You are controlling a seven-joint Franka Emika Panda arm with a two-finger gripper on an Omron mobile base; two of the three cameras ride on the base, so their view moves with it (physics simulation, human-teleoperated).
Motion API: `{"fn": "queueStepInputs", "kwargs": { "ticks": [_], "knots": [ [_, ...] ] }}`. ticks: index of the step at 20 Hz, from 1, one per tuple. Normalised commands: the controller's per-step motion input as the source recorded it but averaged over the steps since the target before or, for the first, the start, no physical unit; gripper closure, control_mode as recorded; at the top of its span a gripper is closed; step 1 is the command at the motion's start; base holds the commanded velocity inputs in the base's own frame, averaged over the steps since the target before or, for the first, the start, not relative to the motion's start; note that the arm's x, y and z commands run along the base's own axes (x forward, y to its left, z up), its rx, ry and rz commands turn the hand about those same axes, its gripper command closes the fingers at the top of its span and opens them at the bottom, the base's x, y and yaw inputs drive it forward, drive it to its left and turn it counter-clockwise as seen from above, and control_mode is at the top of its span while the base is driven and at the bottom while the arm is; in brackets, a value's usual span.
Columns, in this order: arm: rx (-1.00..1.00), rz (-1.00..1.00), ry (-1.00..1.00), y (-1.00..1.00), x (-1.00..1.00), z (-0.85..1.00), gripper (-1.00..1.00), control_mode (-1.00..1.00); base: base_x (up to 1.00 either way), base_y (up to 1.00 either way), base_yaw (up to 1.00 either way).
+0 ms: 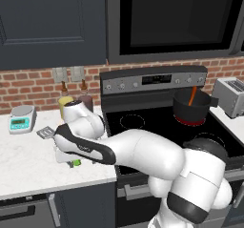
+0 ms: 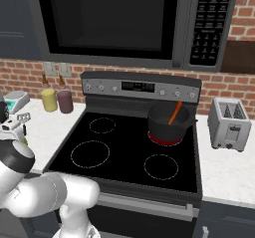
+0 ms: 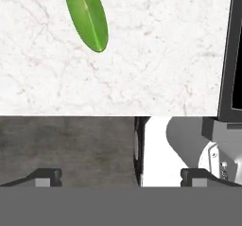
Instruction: Put the carrot and lemon wedge in the pot. Retrieve the spatula and lightly stir the vegetables in the pot.
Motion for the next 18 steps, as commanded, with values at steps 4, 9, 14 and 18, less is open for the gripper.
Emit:
{"fn": "queueStepInputs", "kwargs": {
  "ticks": [4, 9, 14, 18],
  "knots": [
    [-0.09, 0.00, 0.00, 0.00, 0.18, -0.13, -1.00, -1.00, 0.00, 0.00, 0.00],
    [-0.06, 0.00, 0.00, 0.00, 0.29, -0.11, -1.00, -1.00, 0.00, 0.00, 0.00],
    [-0.04, 0.00, 0.00, 0.00, 0.37, -0.13, -1.00, -1.00, 0.00, 0.00, 0.00],
    [-0.02, 0.00, 0.00, 0.00, 0.35, -0.32, -1.00, -1.00, 0.00, 0.00, 0.00]
  ]
}}
